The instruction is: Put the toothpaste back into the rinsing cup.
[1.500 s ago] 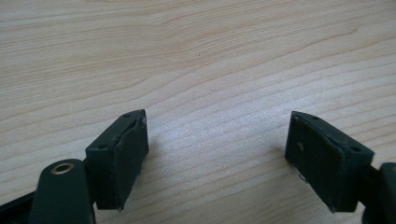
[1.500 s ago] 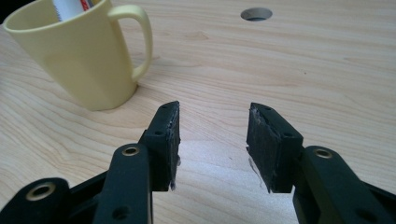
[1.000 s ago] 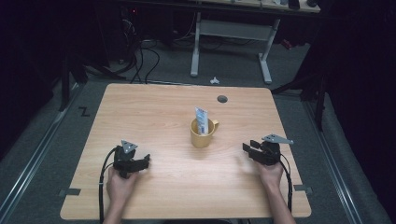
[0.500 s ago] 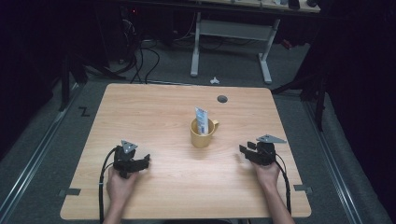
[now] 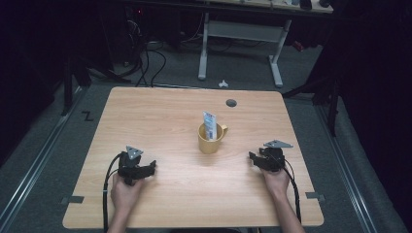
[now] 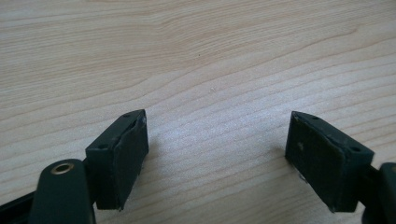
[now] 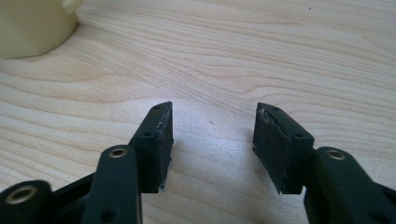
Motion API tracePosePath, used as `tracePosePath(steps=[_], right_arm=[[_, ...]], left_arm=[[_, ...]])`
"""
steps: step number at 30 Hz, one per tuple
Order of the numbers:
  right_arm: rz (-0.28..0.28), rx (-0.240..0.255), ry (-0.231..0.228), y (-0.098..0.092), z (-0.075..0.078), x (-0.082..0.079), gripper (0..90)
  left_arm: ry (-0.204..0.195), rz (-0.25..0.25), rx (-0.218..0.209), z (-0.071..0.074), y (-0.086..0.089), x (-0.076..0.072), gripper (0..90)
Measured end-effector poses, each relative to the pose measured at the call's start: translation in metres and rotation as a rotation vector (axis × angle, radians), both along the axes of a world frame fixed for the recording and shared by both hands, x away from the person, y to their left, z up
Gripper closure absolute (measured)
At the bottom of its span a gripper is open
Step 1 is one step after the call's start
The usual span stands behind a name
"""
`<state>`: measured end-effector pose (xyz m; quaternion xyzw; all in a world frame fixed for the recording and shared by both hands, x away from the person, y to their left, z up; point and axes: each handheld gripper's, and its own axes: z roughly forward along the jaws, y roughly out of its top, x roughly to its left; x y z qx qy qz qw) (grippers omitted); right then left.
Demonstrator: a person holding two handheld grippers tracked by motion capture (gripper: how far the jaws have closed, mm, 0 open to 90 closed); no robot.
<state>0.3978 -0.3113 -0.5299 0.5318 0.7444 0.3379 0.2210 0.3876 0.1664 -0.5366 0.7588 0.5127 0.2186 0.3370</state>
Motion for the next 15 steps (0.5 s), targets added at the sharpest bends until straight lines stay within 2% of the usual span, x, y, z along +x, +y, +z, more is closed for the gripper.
tracePosePath(steps=[4, 8, 15], right_arm=[[0.001, -0.055, -0.009, 0.0044, -0.0003, -0.0014, 43.5], [-0.007, -0.053, -0.003, 0.0036, -0.0005, -0.0008, 38.6], [-0.012, -0.052, 0.000, 0.0041, -0.0005, -0.0020, 37.0]], left_arm=[[0.000, -0.001, 0.000, 0.0000, 0.0000, -0.0001, 21.5], [0.000, -0.003, 0.002, 0.0000, 0.0000, -0.0002, 21.4], [0.000, -0.003, 0.001, 0.0000, 0.0001, -0.0002, 21.4]])
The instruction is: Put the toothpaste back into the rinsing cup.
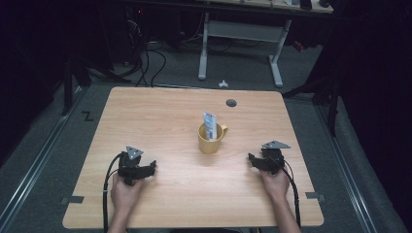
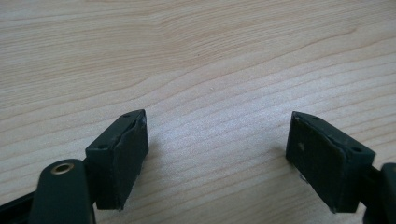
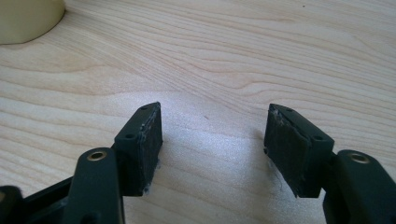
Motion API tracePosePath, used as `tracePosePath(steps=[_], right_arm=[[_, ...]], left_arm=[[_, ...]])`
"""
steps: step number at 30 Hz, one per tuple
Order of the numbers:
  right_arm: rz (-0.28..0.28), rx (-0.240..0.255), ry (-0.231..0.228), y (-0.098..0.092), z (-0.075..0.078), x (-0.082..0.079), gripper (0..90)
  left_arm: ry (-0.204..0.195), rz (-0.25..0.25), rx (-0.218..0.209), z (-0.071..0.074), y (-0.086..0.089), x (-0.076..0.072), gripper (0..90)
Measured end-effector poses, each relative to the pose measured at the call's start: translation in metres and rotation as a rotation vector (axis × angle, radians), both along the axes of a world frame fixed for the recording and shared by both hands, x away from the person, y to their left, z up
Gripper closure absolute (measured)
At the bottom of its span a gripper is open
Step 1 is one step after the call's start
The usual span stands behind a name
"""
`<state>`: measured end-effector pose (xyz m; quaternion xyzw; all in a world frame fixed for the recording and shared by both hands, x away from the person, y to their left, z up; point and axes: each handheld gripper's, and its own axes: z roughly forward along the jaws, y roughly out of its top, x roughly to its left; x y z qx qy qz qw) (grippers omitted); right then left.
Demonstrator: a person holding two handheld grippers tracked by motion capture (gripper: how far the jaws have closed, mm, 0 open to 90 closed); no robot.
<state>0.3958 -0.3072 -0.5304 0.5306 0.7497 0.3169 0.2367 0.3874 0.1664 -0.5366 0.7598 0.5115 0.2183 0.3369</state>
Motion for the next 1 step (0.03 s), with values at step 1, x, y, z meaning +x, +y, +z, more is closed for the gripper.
tracePosePath(steps=[1], right_arm=[[0.000, 0.000, 0.000, 0.0002, 0.0000, -0.0003, 37.0]], left_arm=[[0.000, 0.000, 0.000, 0.0000, 0.0000, 0.0000, 21.4]])
